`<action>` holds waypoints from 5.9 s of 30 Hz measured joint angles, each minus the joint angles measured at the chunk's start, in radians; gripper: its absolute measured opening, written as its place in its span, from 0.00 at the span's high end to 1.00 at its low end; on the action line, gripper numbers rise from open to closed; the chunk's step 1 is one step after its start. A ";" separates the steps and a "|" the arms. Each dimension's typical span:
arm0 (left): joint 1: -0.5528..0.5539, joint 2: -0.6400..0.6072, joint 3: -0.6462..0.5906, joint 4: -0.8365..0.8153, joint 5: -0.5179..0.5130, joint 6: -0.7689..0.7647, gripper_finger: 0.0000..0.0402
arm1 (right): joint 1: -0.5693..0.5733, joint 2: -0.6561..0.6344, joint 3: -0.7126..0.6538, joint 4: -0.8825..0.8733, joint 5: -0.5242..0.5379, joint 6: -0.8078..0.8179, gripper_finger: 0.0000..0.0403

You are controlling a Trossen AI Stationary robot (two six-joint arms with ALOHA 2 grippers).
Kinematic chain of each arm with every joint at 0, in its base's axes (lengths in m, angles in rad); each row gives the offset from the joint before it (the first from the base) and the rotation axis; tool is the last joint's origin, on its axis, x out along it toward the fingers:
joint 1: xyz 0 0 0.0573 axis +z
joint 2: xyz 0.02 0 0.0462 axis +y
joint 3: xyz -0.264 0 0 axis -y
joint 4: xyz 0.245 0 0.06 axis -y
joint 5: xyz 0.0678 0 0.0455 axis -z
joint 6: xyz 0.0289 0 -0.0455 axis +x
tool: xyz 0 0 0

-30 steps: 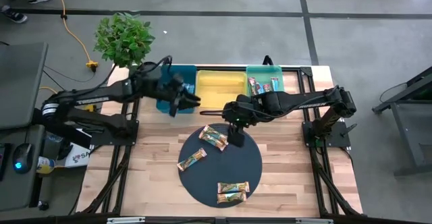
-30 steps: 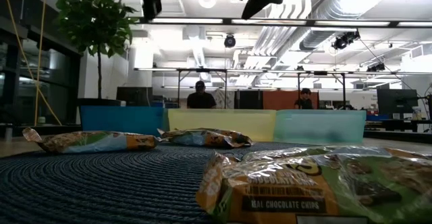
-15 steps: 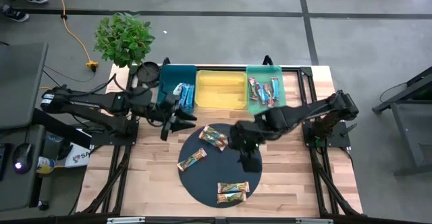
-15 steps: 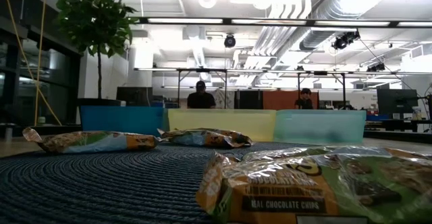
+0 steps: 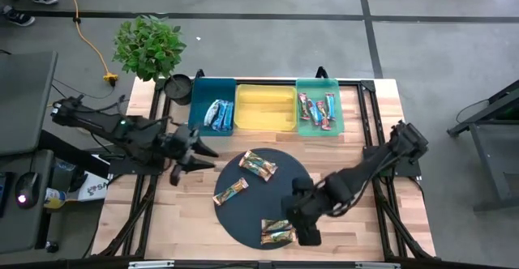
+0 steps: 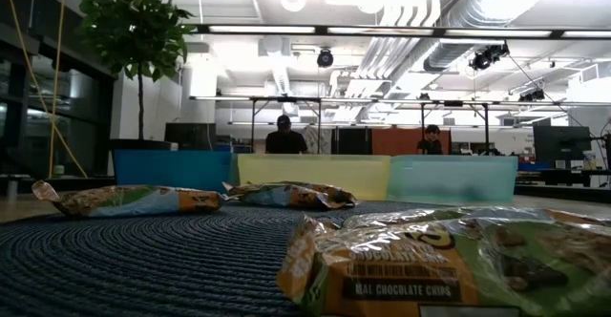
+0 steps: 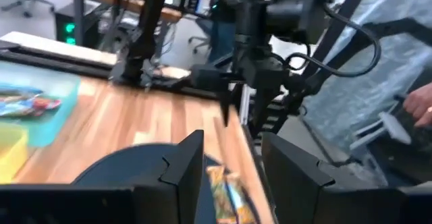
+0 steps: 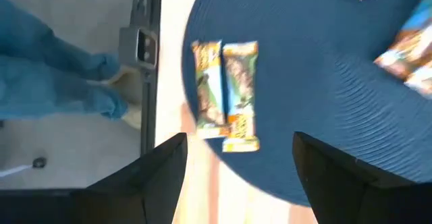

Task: Pick and place Granola Bars by type
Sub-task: Put the yellow granola bar into the yellow bin

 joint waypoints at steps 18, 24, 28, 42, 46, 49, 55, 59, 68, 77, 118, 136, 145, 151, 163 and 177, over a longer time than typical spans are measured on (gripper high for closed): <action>-0.303 -0.146 -0.033 -0.173 -0.435 -0.034 0.63 | 0.002 0.158 0.001 0.080 0.051 -0.024 0.37; -0.312 -0.200 -0.191 -0.049 -0.464 -0.105 0.63 | -0.017 0.222 0.000 0.085 0.003 -0.020 0.37; -0.313 -0.268 -0.319 0.065 -0.460 -0.114 0.63 | -0.023 0.240 0.000 0.116 -0.030 -0.020 0.37; -0.312 -0.661 -0.778 0.375 -0.490 -0.188 0.63 | -0.023 0.261 0.000 0.155 -0.085 0.006 0.37; -0.312 -0.774 -0.868 0.418 -0.491 -0.187 0.63 | -0.022 0.261 0.000 0.148 -0.085 0.007 0.37; -0.312 -0.837 -0.900 0.409 -0.500 -0.183 0.63 | -0.021 0.261 0.000 0.133 -0.084 0.006 0.37; -0.311 -0.837 -0.906 0.413 -0.517 -0.180 0.63 | -0.021 0.261 0.000 0.131 -0.054 -0.003 0.37; -0.311 -0.839 -0.907 0.413 -0.519 -0.149 0.63 | -0.022 0.267 0.000 0.153 -0.050 -0.024 0.37; -0.280 -0.839 -0.909 0.413 -0.537 -0.066 0.63 | -0.039 0.301 0.000 0.200 -0.052 -0.044 0.37; 0.065 -0.839 -0.910 0.420 -0.183 -0.082 0.72 | -0.078 0.303 0.000 0.215 -0.093 -0.046 0.37; 0.494 -0.833 -0.907 0.243 0.267 0.183 0.80 | -0.067 0.316 -0.164 0.409 -0.067 -0.041 0.37; 0.494 -0.833 -0.907 0.243 0.265 0.183 0.79 | -0.027 0.369 -0.161 0.441 0.040 -0.109 0.39; 0.494 -0.833 -0.907 0.243 0.265 0.183 0.79 | -0.026 0.370 -0.161 0.434 0.064 -0.122 0.55; 0.494 -0.833 -0.907 0.243 0.265 0.183 0.79 | -0.026 0.371 -0.162 0.432 0.066 -0.122 0.69; 0.494 -0.833 -0.907 0.243 0.265 0.183 0.79 | -0.028 0.335 -0.167 0.420 0.065 -0.122 0.82; 0.494 -0.834 -0.907 0.243 0.265 0.182 0.79 | -0.098 0.148 -0.165 0.480 0.189 -0.134 0.82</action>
